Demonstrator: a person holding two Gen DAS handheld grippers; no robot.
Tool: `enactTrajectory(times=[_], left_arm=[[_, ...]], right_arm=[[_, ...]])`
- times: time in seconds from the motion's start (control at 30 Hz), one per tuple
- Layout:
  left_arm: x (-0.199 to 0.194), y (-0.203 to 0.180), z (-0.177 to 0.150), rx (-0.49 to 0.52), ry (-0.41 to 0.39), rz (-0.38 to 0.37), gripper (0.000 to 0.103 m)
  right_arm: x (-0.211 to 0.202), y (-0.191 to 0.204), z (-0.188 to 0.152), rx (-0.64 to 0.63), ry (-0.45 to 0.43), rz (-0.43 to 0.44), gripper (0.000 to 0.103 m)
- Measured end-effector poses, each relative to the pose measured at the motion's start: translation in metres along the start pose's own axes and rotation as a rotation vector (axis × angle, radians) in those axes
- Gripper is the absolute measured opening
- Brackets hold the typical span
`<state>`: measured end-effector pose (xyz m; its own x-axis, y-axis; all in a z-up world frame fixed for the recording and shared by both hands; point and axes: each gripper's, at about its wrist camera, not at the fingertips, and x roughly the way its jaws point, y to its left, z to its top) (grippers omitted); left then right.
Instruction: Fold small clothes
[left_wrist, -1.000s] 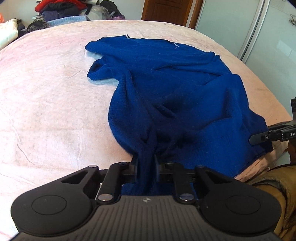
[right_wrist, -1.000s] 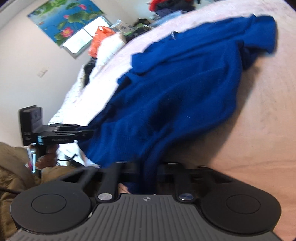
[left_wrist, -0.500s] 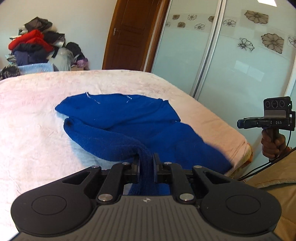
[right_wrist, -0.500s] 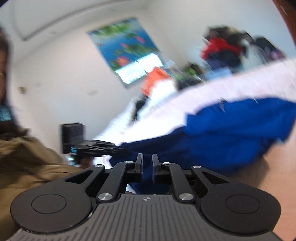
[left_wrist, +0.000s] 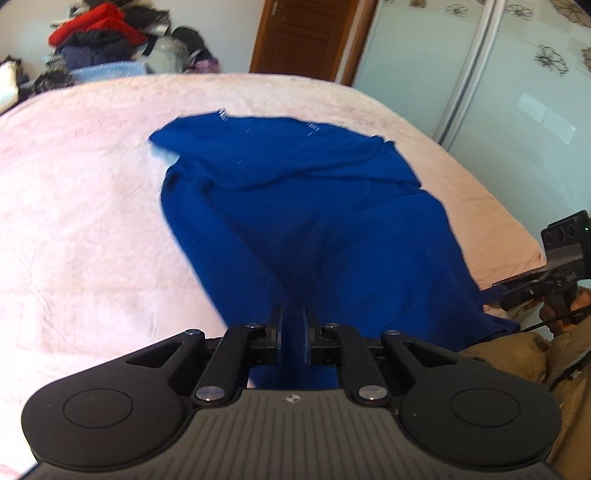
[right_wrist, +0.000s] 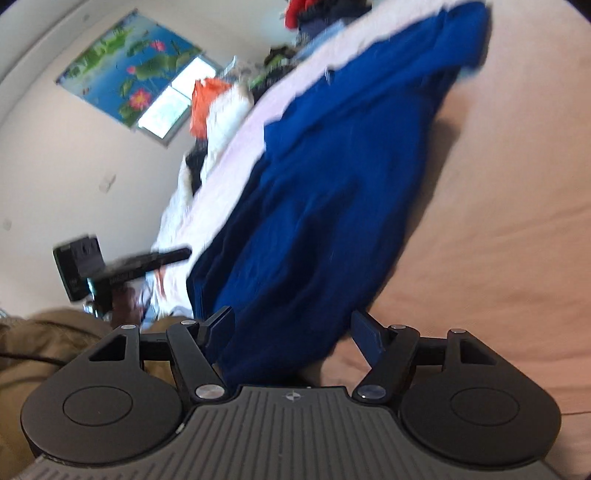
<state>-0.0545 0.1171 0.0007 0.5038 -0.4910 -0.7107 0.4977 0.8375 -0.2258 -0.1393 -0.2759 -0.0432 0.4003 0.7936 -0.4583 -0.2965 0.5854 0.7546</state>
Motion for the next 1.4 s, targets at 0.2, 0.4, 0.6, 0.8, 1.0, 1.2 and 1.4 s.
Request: enactTrajectory(times=[0.2, 0.4, 0.6, 0.8, 1.0, 1.2, 1.4], left_arm=[[0.001, 0.040, -0.020, -0.143, 0.041, -0.069, 0.022], [0.009, 0.055, -0.040, -0.257, 0.032, -0.161, 0.081], [0.018, 0.029, -0.041, -0.140, 0.067, -0.193, 0.041], [0.011, 0.012, -0.030, -0.072, 0.055, -0.175, 0.013], [-0.043, -0.004, -0.009, 0.006, -0.125, -0.216, 0.013], [-0.040, -0.003, -0.006, -0.005, -0.115, -0.176, 0.013], [-0.036, -0.008, 0.008, -0.016, -0.143, -0.151, 0.013]], right_arm=[[0.027, 0.022, 0.005, -0.059, 0.063, 0.081, 0.073], [0.035, 0.029, 0.011, -0.073, 0.060, 0.075, 0.068], [0.031, 0.023, 0.008, -0.029, 0.043, 0.010, 0.027], [0.022, 0.027, 0.010, -0.043, -0.016, 0.036, 0.022], [-0.016, 0.046, 0.022, -0.144, -0.128, 0.143, 0.018], [-0.035, 0.047, 0.028, -0.165, -0.177, 0.151, 0.017], [-0.028, 0.036, 0.038, -0.100, -0.206, 0.139, 0.017]])
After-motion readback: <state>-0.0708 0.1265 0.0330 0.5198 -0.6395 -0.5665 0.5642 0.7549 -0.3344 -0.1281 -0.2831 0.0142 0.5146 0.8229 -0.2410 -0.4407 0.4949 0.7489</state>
